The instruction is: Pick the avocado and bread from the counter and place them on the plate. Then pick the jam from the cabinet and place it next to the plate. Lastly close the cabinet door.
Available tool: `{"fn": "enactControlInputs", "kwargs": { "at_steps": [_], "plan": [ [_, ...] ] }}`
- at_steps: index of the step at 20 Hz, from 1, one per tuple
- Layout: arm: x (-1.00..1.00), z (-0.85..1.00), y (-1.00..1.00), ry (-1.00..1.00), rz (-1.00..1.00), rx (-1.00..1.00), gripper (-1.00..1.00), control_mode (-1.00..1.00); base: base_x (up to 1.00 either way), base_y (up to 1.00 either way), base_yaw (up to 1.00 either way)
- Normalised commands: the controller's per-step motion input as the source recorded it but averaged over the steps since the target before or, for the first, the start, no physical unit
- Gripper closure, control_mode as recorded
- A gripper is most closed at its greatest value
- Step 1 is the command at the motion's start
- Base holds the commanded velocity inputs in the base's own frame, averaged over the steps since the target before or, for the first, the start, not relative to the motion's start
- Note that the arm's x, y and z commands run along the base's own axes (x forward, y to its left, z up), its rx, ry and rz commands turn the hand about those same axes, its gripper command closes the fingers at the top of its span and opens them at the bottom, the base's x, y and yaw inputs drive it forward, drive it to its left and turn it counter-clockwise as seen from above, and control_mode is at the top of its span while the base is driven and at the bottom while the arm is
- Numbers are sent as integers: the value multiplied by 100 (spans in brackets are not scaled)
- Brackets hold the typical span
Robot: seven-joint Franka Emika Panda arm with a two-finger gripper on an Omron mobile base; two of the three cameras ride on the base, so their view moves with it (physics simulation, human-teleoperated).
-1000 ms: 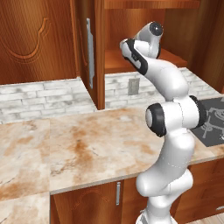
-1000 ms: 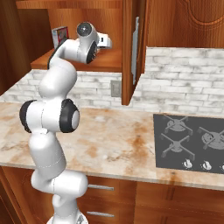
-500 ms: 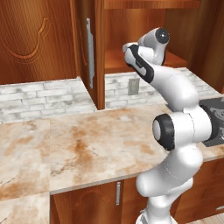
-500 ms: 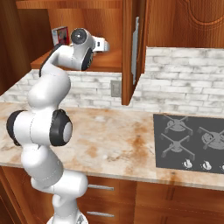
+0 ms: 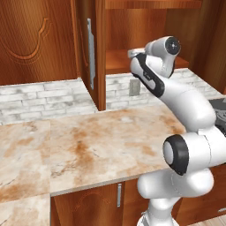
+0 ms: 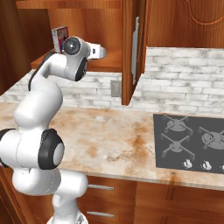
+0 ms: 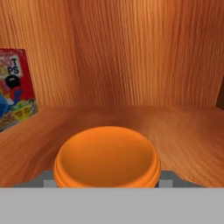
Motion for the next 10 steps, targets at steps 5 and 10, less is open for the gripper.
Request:
{"fn": "enactControlInputs", "kwargs": {
  "at_steps": [5, 10],
  "plan": [
    [-65, 9, 0, -3, 0, 3, 100, -100, 0, 0, 0],
    [-60, 13, 0, -1, 0, 4, 100, -100, 0, 0, 0]
  ]
}}
